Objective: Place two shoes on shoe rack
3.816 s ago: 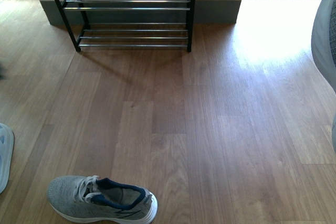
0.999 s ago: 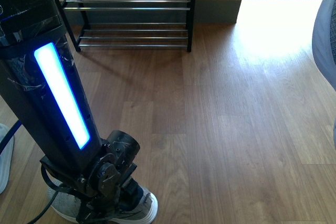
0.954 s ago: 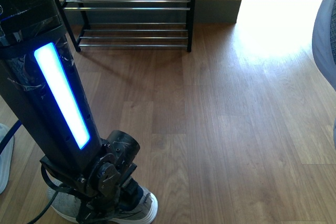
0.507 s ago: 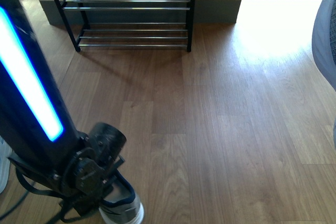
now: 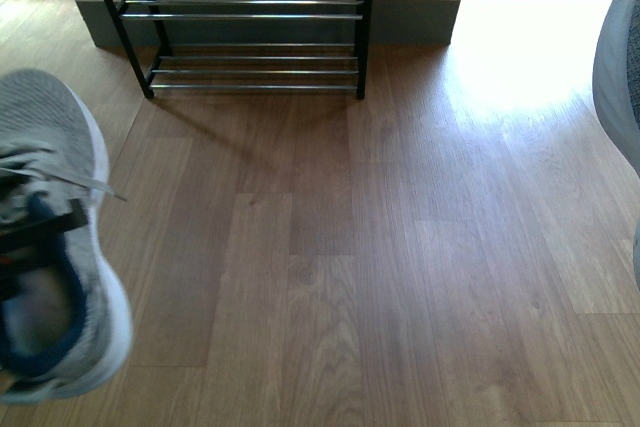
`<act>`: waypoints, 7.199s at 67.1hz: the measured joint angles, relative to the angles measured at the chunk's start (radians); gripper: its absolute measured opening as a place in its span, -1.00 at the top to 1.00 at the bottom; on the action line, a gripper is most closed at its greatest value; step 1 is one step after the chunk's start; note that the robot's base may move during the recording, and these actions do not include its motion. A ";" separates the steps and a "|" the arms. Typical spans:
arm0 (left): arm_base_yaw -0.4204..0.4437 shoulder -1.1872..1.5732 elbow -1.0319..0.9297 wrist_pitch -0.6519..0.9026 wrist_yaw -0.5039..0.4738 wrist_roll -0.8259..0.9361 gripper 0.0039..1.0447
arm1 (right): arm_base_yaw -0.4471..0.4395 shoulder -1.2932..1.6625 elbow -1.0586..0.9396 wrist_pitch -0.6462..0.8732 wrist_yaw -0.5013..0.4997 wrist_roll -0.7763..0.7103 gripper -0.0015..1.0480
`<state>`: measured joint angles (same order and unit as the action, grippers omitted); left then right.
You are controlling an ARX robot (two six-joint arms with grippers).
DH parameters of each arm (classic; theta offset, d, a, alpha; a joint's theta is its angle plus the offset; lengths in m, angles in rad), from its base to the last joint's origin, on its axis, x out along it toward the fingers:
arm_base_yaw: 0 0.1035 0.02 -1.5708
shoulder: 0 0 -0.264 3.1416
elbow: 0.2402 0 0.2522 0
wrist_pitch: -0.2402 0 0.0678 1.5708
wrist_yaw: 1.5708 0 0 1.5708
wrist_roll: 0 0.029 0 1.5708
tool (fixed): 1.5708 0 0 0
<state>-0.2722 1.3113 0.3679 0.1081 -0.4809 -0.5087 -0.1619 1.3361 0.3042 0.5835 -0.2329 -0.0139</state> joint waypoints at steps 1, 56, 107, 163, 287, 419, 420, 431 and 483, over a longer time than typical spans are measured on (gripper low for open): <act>0.000 -0.031 -0.004 -0.020 -0.003 0.012 0.96 | 0.000 0.000 0.000 0.000 0.000 0.000 0.97; -0.069 -0.742 -0.016 -0.449 -0.167 0.209 0.96 | 0.000 0.000 -0.001 0.000 0.001 0.000 0.97; -0.069 -0.742 -0.019 -0.449 -0.167 0.209 0.97 | 0.000 0.000 -0.001 0.000 0.000 0.000 0.97; -0.071 -0.741 -0.021 -0.449 -0.169 0.209 0.97 | 0.000 0.000 -0.001 -0.001 0.000 0.000 0.97; -0.071 -0.742 -0.021 -0.449 -0.169 0.209 0.97 | 0.573 1.144 1.498 -0.794 0.521 0.445 0.62; 0.036 -0.401 0.060 -0.155 0.017 0.159 0.97 | 0.158 -0.474 -0.272 0.232 0.232 0.017 0.97; 0.038 -0.378 0.069 -0.143 0.027 0.158 0.97 | 0.158 -0.482 -0.273 0.225 0.232 0.017 0.97; 0.043 -0.003 0.250 -0.013 0.212 0.114 0.97 | 0.158 -0.605 -0.284 0.117 0.232 0.017 0.97; -0.073 1.056 1.161 -0.121 0.338 0.005 0.97 | 0.160 -1.033 -0.285 -0.279 0.233 0.017 0.97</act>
<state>-0.3454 2.3676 1.5288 -0.0128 -0.1429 -0.5041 -0.0021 0.3035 0.0189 0.3046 -0.0002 0.0032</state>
